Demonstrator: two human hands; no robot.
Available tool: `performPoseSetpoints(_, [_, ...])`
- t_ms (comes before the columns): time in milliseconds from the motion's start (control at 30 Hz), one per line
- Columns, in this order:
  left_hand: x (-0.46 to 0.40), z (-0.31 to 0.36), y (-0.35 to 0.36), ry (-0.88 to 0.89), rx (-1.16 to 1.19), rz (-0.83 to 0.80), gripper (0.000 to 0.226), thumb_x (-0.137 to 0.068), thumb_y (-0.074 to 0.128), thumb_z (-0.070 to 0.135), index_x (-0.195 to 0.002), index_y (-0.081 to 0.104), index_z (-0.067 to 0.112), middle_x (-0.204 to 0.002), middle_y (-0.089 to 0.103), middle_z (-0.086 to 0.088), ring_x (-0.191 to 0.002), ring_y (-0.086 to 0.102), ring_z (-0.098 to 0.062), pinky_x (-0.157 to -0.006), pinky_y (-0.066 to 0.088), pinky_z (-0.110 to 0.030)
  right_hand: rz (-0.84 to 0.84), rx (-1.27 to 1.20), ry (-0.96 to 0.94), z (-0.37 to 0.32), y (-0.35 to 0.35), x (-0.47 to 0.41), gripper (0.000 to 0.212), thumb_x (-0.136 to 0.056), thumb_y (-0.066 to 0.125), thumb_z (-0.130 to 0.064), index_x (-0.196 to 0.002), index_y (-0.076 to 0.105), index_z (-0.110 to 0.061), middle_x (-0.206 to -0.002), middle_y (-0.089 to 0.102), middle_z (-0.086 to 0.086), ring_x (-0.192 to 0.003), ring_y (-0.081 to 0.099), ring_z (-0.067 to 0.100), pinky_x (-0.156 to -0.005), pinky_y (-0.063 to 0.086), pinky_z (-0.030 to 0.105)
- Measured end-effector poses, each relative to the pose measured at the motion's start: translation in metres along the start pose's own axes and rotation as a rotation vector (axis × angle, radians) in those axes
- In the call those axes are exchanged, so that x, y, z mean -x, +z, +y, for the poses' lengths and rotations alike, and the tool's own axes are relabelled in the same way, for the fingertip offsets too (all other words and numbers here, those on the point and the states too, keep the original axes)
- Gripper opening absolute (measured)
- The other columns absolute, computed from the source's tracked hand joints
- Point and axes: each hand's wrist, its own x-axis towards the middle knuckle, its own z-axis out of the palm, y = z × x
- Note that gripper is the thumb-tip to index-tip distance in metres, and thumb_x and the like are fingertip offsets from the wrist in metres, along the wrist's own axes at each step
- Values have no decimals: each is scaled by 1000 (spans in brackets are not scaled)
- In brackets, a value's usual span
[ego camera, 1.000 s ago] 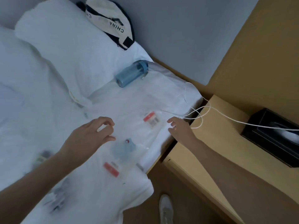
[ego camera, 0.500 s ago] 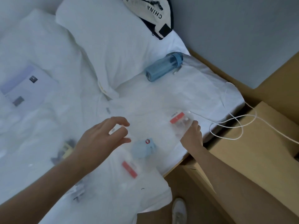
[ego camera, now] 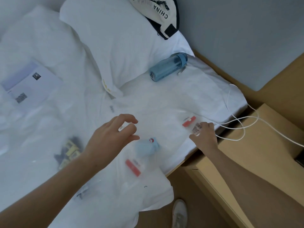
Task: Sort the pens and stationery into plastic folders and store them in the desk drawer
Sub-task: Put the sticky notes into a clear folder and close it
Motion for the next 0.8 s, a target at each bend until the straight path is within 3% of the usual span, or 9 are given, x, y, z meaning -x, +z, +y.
performPoseSetpoints(133, [7, 10, 0, -45, -3, -17, 34, -80, 73, 22, -83, 38, 20, -110, 61, -3, -74, 61, -24, -55, 37, -23, 141, -93, 28, 5, -39, 16, 58, -75, 70, -11, -126, 46, 1, -127, 37, 17, -109, 47, 32, -88, 39, 32])
performPoseSetpoints(267, [13, 15, -2, -73, 30, -23, 38, -76, 76, 15, -83, 40, 19, -111, 62, -6, -73, 57, -24, -58, 34, -24, 244, -164, -48, 2, -82, 45, 58, -73, 73, -10, -126, 48, -5, -128, 38, 12, -100, 55, 31, -86, 43, 31])
performPoseSetpoints(400, [16, 19, -4, -60, 50, -34, 30, -73, 80, 12, -80, 51, 14, -108, 63, -9, -73, 63, -26, -59, 36, -24, 237, -224, -176, -12, -106, 71, 59, -73, 74, -7, -127, 50, -10, -125, 41, 7, -90, 58, 20, -79, 44, 24])
performPoseSetpoints(467, [17, 24, -5, -60, 53, -29, 25, -71, 81, 12, -76, 57, 11, -106, 64, -9, -74, 64, -26, -60, 37, -23, 172, -236, -263, -22, -108, 78, 58, -73, 75, -5, -126, 53, -11, -120, 43, 4, -93, 60, 19, -85, 50, 29])
performPoseSetpoints(633, [25, 33, 0, -24, 60, -8, 23, -68, 83, 13, -75, 61, 11, -105, 65, -7, -81, 65, -23, -63, 43, -22, -221, -229, -366, -60, -89, 90, 54, -78, 72, -3, -127, 52, -11, -116, 41, 1, -100, 56, 15, -90, 44, 19])
performPoseSetpoints(733, [29, 35, 3, 19, 59, -10, 20, -69, 81, 16, -77, 63, 13, -105, 66, -5, -86, 62, -22, -64, 49, -26, -418, -113, -405, -81, -66, 87, 53, -80, 72, -10, -129, 52, -12, -115, 43, 0, -105, 55, 15, -95, 43, 21])
performPoseSetpoints(800, [32, 33, 5, 12, 62, -14, 19, -69, 80, 17, -78, 64, 15, -105, 66, -4, -91, 56, -17, -69, 45, -22, -538, -2, -429, -91, -50, 81, 50, -81, 71, -12, -127, 54, -10, -110, 46, -2, -110, 54, 18, -97, 42, 23])
